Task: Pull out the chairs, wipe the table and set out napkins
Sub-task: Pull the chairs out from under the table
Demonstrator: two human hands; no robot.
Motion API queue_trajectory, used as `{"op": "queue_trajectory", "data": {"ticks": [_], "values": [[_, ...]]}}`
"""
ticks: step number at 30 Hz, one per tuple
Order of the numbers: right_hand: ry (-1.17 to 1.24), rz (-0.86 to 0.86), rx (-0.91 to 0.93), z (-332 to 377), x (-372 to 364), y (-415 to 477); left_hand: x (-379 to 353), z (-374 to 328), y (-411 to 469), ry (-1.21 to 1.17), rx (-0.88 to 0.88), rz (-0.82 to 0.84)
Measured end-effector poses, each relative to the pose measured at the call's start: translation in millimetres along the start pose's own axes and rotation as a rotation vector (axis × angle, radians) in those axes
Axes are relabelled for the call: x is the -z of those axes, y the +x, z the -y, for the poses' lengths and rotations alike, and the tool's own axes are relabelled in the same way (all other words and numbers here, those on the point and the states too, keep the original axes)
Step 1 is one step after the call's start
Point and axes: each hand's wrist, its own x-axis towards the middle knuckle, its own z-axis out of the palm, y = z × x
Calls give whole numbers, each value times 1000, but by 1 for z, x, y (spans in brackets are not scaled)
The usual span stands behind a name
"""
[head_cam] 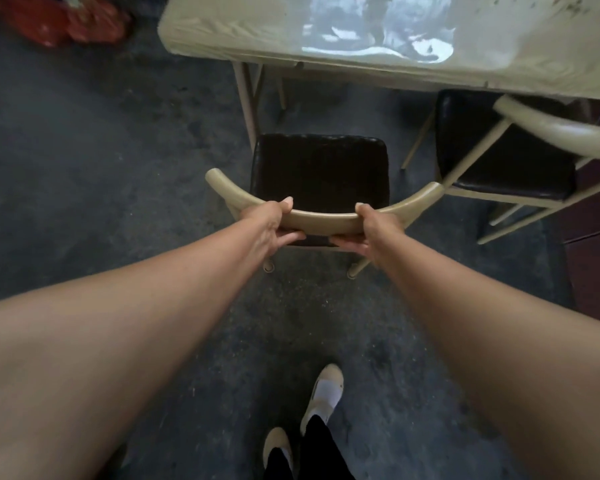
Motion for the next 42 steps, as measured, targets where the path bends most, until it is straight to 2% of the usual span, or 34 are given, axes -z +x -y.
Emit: {"op": "queue_trajectory", "data": {"ticks": [7, 14, 25, 31, 42], "values": [[33, 18, -43, 65, -35, 41, -36, -64, 32, 17, -17, -1], [21, 41, -3, 106, -69, 69, -57, -121, 64, 81, 10, -1], [-10, 84, 55, 163, -109, 106, -84, -180, 98, 81, -99, 94], [-16, 44, 70, 164, -118, 111, -82, -191, 109, 82, -64, 123], [-301, 105, -39, 167, -98, 84, -83, -184, 99, 124, -17, 123]]}}
